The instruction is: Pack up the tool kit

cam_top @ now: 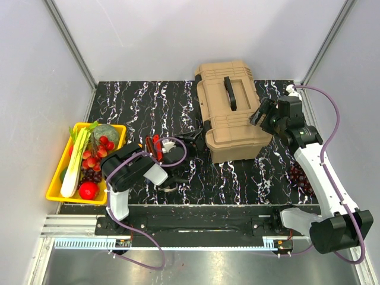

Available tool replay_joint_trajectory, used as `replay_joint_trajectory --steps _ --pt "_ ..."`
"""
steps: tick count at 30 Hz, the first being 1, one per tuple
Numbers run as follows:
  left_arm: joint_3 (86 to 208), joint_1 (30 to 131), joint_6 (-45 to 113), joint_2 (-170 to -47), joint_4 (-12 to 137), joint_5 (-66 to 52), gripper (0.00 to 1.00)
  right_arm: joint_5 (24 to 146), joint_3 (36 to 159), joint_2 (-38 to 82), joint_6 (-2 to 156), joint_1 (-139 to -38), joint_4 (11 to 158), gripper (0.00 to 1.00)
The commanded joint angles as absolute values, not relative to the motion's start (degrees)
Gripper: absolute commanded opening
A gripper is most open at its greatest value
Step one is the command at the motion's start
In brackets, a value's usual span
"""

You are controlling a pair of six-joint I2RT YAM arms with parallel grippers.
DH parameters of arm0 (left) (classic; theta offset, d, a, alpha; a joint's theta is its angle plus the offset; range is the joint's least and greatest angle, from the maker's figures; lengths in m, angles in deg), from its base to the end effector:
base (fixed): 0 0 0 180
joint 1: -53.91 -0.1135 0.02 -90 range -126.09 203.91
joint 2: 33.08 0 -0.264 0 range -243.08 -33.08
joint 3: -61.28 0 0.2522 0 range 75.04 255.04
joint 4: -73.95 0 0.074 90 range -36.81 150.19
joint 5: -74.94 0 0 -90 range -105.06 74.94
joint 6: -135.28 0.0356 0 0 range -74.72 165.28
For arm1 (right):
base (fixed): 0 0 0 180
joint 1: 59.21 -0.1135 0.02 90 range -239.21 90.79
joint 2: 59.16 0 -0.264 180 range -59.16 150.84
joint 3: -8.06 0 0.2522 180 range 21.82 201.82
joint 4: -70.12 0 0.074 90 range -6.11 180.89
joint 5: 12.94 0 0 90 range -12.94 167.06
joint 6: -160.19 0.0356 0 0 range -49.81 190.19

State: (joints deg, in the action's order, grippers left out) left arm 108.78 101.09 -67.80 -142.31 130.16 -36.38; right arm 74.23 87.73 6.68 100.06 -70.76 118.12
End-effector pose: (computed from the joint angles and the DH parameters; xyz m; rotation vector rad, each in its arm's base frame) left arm 0.2359 -0.2355 0.1303 -1.3628 1.4795 -1.7098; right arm 0.2428 0.0478 0.3531 0.3767 2.1562 0.3595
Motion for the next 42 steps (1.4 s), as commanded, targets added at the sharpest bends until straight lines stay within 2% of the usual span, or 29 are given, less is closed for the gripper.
replay_joint_trajectory --steps 1,6,10,15,21,24,27,28,34,37,42 --pt "113.5 105.3 -74.9 -137.6 155.6 -32.4 0.63 84.1 85.5 7.9 105.4 -73.9 123.3 0.83" --pt "112.9 105.2 -73.0 -134.3 155.7 -32.4 0.49 83.3 86.6 8.2 104.7 -73.9 123.6 0.82" --pt "113.4 104.3 -69.3 -132.7 155.7 -29.6 0.35 82.8 87.5 8.6 104.0 -73.9 123.6 0.82" --pt "114.0 102.7 -64.6 -131.5 155.7 -26.8 0.22 82.2 87.7 9.0 103.4 -73.9 123.5 0.82" --pt "113.1 100.8 -60.5 -129.2 155.7 -24.4 0.20 81.7 87.7 9.0 103.0 -73.9 123.4 0.82" --pt "110.5 100.8 -60.3 -128.8 155.6 -24.8 0.27 81.5 88.1 9.3 102.9 -73.9 123.5 0.82" --pt "106.5 100.9 -61.2 -129.0 155.5 -25.9 0.47 81.1 88.6 9.7 102.7 -73.9 123.8 0.84" --pt "105.0 101.5 -61.7 -129.0 155.4 -27.0 0.51 81.0 88.7 9.7 102.4 -73.9 124.0 0.85" --pt "96.4 103.7 -61.7 -126.4 152.5 -32.9 0.60 78.4 88.0 8.8 100.9 -74.0 127.3 0.89" --pt "93.8 103.9 -61.3 -122.5 145.8 -34.5 0.66 78.1 86.6 7.5 101.1 -74.0 127.5 0.91" --pt "98.0 103.6 -58.9 -121.8 141.3 -36.1 0.76 81.1 83.5 6.1 104.1 -74.0 125.3 0.91"
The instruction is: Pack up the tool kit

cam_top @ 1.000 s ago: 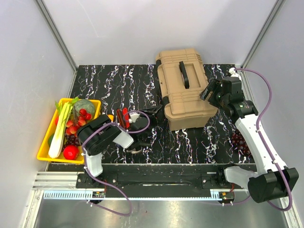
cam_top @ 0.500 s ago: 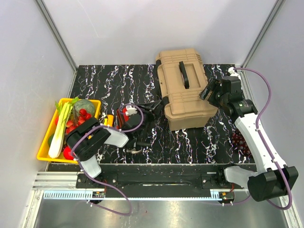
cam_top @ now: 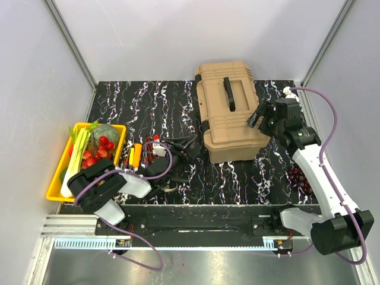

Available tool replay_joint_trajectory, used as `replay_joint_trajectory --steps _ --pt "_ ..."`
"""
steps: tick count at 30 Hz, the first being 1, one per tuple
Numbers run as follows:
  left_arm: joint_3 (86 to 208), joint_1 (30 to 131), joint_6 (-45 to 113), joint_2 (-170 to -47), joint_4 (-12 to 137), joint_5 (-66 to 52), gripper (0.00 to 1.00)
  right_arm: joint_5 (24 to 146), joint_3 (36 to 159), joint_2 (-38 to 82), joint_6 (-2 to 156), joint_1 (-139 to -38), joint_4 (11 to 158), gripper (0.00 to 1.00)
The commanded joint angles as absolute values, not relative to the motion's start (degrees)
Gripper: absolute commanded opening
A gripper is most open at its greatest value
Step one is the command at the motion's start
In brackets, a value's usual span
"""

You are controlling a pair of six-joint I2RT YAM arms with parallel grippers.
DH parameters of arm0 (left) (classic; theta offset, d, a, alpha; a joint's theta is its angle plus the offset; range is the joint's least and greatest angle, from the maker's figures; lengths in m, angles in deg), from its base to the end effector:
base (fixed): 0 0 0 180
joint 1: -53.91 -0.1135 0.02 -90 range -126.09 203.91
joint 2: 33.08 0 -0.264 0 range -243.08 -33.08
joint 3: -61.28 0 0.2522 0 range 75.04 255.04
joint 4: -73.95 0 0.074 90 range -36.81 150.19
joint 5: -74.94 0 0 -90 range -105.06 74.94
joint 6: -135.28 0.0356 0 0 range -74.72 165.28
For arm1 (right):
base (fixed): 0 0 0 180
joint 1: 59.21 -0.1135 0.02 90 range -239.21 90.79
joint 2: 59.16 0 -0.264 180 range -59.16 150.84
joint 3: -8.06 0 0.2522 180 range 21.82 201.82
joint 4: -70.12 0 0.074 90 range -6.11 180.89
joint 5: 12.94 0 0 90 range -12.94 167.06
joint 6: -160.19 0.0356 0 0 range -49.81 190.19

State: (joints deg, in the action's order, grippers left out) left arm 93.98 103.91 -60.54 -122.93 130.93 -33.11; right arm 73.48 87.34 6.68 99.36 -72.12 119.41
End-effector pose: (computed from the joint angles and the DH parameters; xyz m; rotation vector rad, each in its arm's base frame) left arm 0.1781 -0.1951 0.1653 -1.1550 1.5379 -1.7888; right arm 0.2403 0.0528 0.3488 0.3484 2.1886 0.3420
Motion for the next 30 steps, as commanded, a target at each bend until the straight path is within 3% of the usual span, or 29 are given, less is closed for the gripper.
replay_joint_trajectory --steps 1,6,16,30 --pt "99.1 103.3 -59.0 -122.9 141.4 -36.0 0.77 81.8 83.0 5.8 104.9 -74.0 124.6 0.91" --pt "99.7 103.2 -61.3 -126.5 143.3 -39.7 0.77 84.4 82.3 4.9 108.9 -74.0 123.5 0.90" --pt "91.6 99.9 -58.3 -109.2 121.2 -44.6 0.86 88.0 79.0 4.7 111.5 -74.8 122.9 0.88" --pt "99.6 99.6 -66.4 -113.2 105.0 -42.0 0.91 85.4 81.9 5.3 111.1 -74.9 123.7 0.86"
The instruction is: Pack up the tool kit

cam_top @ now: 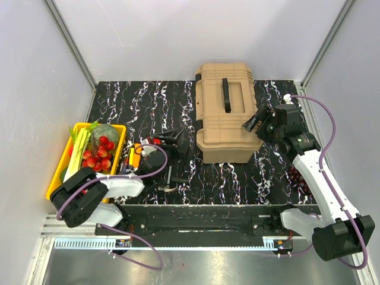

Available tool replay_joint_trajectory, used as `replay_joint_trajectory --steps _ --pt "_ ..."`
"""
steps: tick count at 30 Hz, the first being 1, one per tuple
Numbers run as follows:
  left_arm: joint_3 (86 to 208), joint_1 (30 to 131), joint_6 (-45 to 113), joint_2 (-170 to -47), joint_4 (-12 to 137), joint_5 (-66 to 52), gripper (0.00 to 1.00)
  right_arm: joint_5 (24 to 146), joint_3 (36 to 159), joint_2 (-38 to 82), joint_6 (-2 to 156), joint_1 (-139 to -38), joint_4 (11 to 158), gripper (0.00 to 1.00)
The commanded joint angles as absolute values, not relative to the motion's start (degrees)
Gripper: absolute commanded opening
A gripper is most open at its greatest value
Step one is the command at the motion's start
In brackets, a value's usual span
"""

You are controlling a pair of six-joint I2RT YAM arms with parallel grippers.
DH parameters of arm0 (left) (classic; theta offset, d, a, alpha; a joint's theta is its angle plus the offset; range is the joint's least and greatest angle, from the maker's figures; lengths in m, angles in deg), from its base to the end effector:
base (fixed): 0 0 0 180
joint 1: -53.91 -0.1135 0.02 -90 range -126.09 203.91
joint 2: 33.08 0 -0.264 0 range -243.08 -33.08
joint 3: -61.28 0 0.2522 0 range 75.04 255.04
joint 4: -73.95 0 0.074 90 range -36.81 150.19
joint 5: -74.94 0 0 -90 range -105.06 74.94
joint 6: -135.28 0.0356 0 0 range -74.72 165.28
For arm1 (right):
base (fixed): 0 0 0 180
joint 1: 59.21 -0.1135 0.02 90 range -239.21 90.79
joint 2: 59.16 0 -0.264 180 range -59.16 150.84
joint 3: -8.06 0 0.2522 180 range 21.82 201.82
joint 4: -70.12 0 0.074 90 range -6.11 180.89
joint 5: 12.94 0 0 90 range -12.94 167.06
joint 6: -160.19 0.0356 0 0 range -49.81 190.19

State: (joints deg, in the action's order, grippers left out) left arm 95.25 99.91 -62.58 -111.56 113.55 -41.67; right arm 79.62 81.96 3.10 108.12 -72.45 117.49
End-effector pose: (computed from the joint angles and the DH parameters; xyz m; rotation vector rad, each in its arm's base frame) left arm 0.1869 -0.1706 0.1863 -1.3233 1.4104 -1.5886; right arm 0.2265 0.0549 0.3341 0.4555 2.2015 0.5428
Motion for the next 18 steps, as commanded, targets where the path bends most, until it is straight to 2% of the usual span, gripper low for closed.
replay_joint_trajectory --steps 1,10,18 --pt "100.1 99.6 -67.3 -113.9 104.2 -41.5 0.91 85.2 82.1 5.3 111.1 -74.8 123.8 0.86" --pt "100.3 99.6 -72.8 -116.2 98.2 -41.2 0.91 82.9 85.1 5.3 109.3 -74.8 124.8 0.86" --pt "101.3 99.8 -76.9 -125.1 109.6 -37.9 0.89 82.7 85.2 5.6 109.2 -74.8 124.9 0.86"
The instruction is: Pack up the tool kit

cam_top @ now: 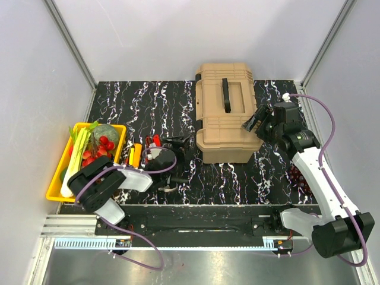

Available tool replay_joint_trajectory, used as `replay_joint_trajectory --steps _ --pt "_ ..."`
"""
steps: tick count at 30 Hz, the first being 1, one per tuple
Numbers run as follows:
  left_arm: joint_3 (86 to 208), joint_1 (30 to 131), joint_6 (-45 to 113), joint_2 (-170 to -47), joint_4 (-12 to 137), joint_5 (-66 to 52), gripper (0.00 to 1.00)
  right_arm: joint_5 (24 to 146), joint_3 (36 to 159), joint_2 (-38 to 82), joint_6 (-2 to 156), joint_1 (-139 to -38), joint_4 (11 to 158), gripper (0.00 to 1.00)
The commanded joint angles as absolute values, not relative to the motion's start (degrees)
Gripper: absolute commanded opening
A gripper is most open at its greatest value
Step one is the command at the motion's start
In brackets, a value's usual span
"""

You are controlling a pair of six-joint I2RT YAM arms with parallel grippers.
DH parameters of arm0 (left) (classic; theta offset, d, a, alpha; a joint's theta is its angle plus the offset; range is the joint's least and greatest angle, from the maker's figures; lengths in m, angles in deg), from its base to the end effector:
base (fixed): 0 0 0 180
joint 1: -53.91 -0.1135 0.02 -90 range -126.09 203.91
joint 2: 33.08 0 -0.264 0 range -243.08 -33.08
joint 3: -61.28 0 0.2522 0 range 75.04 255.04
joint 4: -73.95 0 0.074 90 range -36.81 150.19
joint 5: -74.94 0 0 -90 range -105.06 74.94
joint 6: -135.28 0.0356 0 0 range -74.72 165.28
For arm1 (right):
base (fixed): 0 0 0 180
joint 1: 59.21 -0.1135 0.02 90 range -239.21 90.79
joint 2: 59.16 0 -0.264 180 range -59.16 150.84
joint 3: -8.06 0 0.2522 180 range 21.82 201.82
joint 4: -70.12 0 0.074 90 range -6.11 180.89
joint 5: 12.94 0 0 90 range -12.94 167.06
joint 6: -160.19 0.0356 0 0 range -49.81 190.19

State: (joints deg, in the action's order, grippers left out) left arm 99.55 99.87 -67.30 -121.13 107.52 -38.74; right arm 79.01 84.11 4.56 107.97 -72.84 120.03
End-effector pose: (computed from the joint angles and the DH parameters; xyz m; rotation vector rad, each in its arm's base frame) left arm 0.2023 -0.1886 0.1550 -1.4354 1.5800 -1.4730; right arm 0.2294 0.0569 0.3372 0.4580 2.2322 0.5215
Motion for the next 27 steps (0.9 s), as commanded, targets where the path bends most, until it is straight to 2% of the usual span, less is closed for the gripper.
replay_joint_trajectory --steps 1,6,14,21,27 --pt "101.4 99.8 -77.3 -125.5 110.4 -38.3 0.88 82.7 85.3 5.5 109.0 -74.8 125.1 0.86" --pt "104.4 99.8 -77.3 -125.7 109.8 -39.1 0.86 82.4 85.8 5.7 108.7 -74.8 125.5 0.85" --pt "106.7 99.9 -79.1 -131.4 117.8 -37.7 0.81 82.2 86.3 5.8 108.1 -74.8 126.0 0.84" --pt "105.8 100.3 -80.5 -134.2 130.5 -38.4 0.64 82.4 86.2 5.8 108.1 -74.8 126.1 0.83" --pt "104.6 101.0 -78.3 -133.2 137.1 -41.3 0.55 82.4 86.3 6.2 107.8 -74.9 126.1 0.82"
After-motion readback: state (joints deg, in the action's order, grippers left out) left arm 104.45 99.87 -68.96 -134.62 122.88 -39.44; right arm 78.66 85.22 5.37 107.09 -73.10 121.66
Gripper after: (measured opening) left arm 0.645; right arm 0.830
